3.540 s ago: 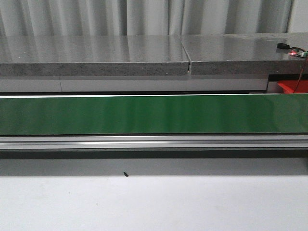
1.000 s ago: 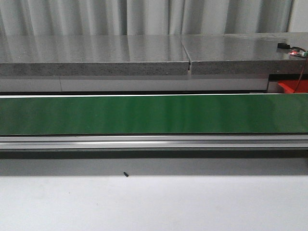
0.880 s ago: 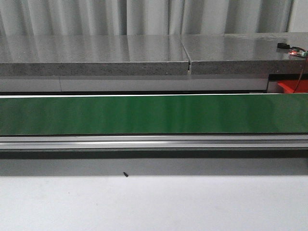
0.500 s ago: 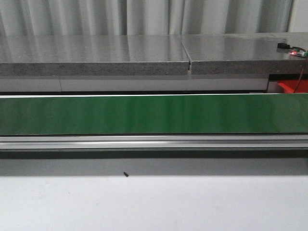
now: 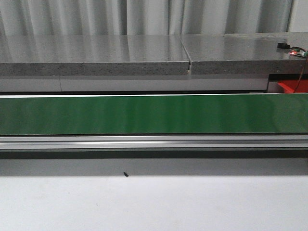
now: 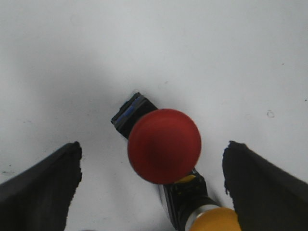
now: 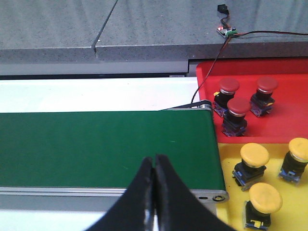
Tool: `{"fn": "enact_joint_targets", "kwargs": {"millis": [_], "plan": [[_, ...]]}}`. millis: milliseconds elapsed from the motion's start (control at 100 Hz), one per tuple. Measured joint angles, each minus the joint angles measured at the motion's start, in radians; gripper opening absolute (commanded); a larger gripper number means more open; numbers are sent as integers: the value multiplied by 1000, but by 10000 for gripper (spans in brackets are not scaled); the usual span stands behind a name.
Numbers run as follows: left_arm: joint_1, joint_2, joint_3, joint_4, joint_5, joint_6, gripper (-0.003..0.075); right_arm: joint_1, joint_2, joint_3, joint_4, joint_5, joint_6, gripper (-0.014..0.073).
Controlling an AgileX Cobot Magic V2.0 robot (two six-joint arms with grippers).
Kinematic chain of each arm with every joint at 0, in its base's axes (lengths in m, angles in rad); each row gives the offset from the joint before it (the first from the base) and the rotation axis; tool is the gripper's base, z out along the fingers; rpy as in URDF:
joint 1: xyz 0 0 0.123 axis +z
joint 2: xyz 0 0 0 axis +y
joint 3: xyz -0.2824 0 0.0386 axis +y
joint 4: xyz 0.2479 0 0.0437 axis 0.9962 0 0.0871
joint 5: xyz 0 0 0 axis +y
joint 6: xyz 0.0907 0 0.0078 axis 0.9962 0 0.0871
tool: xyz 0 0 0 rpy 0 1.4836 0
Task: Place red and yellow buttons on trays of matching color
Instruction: 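Lower the left gripper onto the red push button beside the belt and grasp it, then set the red button on the belt's start and open the left gripper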
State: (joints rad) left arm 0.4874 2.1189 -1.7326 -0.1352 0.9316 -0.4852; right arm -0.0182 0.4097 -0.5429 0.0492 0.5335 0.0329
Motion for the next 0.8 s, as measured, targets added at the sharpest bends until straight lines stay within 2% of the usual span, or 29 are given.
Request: {"fn": "enact_joint_targets", "kwargs": {"millis": [100,170,360,460,800], "plan": [[0,14,0,0,-1,0,554,0,0,0,0,0,0,-67],[0,18,0,0,-4,0,512,0,0,0,0,0,0,-67],[0,18,0,0,-17,0,274,0,0,0,0,0,0,-67],[0,18,0,0,-25,0,188,0,0,0,0,0,0,-67],[0,-20,0,0,-19,65,170,0,0,0,0,0,0,-67]]}}
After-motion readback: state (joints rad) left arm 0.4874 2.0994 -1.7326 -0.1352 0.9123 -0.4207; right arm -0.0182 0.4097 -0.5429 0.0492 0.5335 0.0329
